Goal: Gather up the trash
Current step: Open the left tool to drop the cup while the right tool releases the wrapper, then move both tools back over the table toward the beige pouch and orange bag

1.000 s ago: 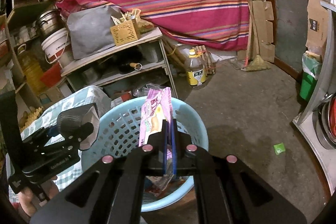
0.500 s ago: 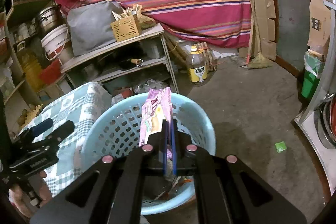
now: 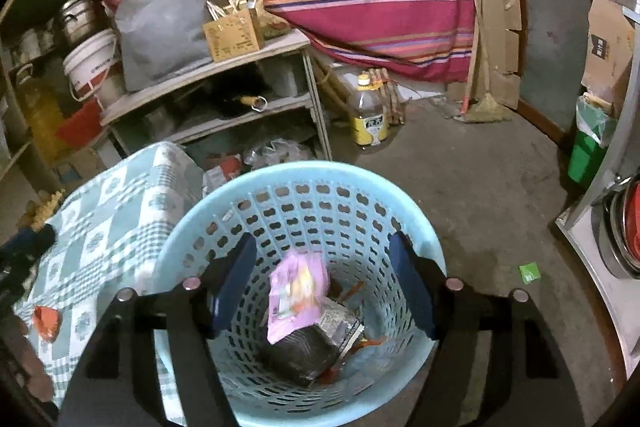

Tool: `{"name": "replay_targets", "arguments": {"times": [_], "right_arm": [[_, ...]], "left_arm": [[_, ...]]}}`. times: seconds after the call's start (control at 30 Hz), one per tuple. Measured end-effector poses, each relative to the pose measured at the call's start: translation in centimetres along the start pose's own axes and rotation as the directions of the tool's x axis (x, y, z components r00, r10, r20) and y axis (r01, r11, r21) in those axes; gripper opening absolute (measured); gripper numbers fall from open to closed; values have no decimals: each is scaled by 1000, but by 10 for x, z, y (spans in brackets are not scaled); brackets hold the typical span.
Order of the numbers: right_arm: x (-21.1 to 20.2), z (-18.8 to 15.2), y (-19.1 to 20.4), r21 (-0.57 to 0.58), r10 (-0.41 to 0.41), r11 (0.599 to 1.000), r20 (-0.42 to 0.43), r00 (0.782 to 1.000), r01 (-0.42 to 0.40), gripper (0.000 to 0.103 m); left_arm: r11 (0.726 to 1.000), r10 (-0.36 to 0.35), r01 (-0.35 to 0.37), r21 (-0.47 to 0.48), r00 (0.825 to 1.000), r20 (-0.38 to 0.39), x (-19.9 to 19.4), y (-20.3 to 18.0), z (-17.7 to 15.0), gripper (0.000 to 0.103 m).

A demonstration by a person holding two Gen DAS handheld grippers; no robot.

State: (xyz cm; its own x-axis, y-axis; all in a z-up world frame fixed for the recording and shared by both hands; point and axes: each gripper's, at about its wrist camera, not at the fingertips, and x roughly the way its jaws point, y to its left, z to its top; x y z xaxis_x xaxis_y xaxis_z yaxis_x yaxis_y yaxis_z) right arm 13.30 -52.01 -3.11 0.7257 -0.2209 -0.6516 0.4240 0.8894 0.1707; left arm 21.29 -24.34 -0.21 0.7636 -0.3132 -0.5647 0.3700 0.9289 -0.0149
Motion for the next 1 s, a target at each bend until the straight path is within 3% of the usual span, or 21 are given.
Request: {"name": "replay_targets", "arguments": {"times": [0.17, 0.27, 0.5, 0.87, 1.0], "right_arm": [[-2, -4, 17, -29, -9, 1000, 0, 1000, 9, 69], [-9, -4, 39, -65, -10, 998, 28, 1000, 12, 78], [-19, -13, 114, -180, 53, 983, 50, 997, -43, 83], [-15, -43, 223, -318, 163, 935, -3, 987, -156, 89], [-7, -56, 257, -365, 169, 916, -28, 985, -167, 89]], "left_arm": [[998, 68, -68, 16, 997, 21, -17, 35, -2, 97], [996, 88, -87, -15, 996, 18, -26, 62, -3, 97], [983, 166, -164, -79, 986, 24, -48, 131, -8, 97], [948, 273, -274, -161, 962, -28, -66, 234, -33, 97], [932, 328, -331, -147, 944, -46, -70, 260, -46, 97]]}}
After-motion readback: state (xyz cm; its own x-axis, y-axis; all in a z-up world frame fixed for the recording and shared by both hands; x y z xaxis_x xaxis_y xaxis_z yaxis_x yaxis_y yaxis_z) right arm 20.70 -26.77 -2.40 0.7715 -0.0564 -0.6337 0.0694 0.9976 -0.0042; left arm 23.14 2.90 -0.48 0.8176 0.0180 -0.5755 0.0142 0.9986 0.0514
